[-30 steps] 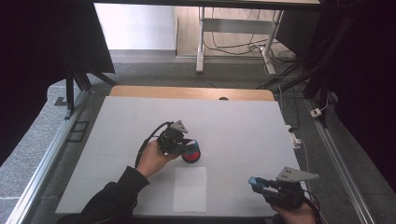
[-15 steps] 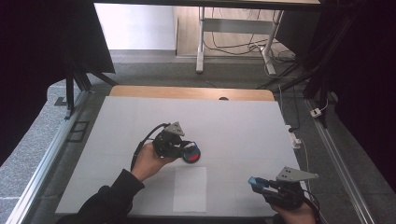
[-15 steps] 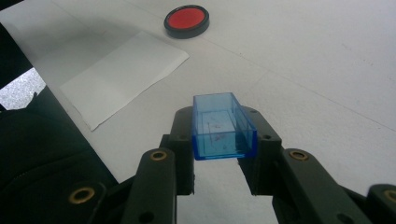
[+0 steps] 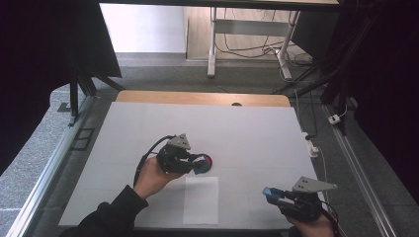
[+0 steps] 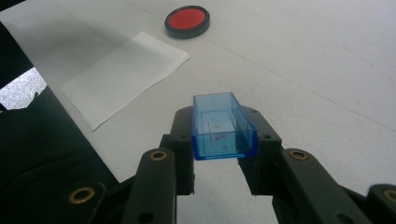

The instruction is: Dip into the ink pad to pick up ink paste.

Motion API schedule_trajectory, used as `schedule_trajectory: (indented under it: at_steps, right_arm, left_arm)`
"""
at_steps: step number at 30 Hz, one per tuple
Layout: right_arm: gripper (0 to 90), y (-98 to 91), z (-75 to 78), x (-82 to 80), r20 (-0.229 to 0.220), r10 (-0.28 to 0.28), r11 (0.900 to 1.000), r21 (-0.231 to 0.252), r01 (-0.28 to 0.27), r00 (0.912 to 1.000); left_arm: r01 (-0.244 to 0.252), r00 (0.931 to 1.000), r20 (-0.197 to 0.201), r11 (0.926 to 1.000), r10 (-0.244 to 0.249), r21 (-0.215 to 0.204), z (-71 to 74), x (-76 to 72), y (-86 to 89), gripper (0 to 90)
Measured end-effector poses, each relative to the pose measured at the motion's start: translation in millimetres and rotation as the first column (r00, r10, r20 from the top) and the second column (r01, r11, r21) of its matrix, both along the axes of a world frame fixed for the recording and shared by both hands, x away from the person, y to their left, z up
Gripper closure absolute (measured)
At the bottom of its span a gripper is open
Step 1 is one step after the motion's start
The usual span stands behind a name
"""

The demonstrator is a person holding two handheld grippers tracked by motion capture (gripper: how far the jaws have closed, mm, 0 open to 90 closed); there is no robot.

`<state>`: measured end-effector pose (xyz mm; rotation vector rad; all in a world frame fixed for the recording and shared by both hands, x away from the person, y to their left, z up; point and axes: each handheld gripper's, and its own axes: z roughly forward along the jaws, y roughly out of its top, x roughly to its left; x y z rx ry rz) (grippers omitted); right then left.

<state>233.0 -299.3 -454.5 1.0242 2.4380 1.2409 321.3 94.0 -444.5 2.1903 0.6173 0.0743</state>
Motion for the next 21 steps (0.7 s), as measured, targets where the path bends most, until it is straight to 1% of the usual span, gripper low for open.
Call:
schedule_trajectory:
  at_steps: [3,6,11,13,18,21]
  right_arm:
    - [68.8,0.1,0.0,-0.1,0.001,0.001,1.0,-0.001,-0.001,1.0]
    - [68.9,0.5,-0.3,-0.2,0.002,0.007,1.0,0.005,-0.007,1.0]
    - [68.8,0.6,-0.3,-0.1,0.002,0.006,1.0,0.004,-0.006,1.0]
    - [68.8,0.7,-0.2,-0.1,0.002,0.007,1.0,0.002,-0.007,1.0]
    - [68.8,0.9,-0.2,-0.2,0.002,0.007,1.0,0.0,-0.007,1.0]
    - [68.9,0.8,-0.3,-0.2,0.002,0.007,1.0,0.0,-0.007,1.0]
  left_arm:
    - [0.005,1.0,-0.005,0.9998,-0.005,-0.019,0.6,-4.6,3.6,70.0]
    - [0.006,1.0,-0.004,0.9995,-0.006,-0.03,1.3,-9.1,6.8,70.0]
    - [0.018,0.9998,0.007,0.9994,-0.017,-0.031,1.9,-18.6,9.9,70.0]
    - [0.021,0.9998,-0.003,0.9992,-0.022,-0.035,1.7,-22.0,9.5,70.0]
    - [0.027,0.9996,-0.006,0.999,-0.027,-0.037,1.1,-29.8,7.2,70.0]
    - [0.031,0.9993,-0.018,0.9989,-0.032,-0.035,-0.5,-32.1,5.5,70.0]
